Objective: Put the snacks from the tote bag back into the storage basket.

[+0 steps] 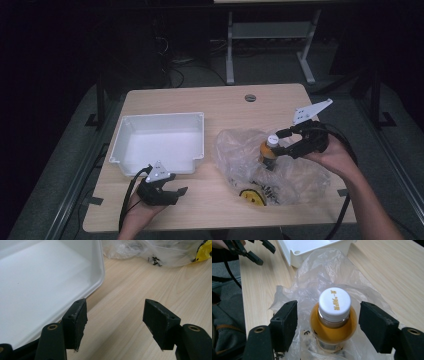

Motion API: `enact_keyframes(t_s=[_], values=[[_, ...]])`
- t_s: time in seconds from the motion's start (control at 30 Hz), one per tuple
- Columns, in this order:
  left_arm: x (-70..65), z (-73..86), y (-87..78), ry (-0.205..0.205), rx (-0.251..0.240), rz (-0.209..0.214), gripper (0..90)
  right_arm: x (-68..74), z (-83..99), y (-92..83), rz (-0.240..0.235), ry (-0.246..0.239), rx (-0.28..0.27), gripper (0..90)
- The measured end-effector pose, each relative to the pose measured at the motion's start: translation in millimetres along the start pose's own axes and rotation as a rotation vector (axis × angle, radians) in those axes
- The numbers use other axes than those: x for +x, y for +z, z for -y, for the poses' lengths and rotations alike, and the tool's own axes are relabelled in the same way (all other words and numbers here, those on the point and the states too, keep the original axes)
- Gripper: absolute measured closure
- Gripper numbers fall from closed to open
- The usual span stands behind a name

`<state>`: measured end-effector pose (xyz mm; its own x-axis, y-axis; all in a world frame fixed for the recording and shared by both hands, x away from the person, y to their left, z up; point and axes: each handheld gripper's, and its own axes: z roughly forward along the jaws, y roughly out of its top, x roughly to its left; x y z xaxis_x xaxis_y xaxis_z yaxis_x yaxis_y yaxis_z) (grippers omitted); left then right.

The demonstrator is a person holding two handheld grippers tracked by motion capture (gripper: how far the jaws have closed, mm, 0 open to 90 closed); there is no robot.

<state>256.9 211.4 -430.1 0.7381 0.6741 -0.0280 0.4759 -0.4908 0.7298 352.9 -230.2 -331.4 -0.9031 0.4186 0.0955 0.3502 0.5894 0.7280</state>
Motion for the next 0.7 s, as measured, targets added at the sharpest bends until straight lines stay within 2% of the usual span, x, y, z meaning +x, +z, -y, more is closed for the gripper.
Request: enact_keyframes(t_s=[0.27, 0.7], values=[[1.8, 0.0, -4.4, 0.002, -0.008, -0.021, 35.2, -5.1, -3.3, 7.9, -0.011, -0.018, 0.032, 37.6], [9.2, 4.2, -11.4, -0.026, -0.025, -0.048, 34.5, -5.9, -3.3, 10.4, -0.001, -0.043, 0.036, 48.4]])
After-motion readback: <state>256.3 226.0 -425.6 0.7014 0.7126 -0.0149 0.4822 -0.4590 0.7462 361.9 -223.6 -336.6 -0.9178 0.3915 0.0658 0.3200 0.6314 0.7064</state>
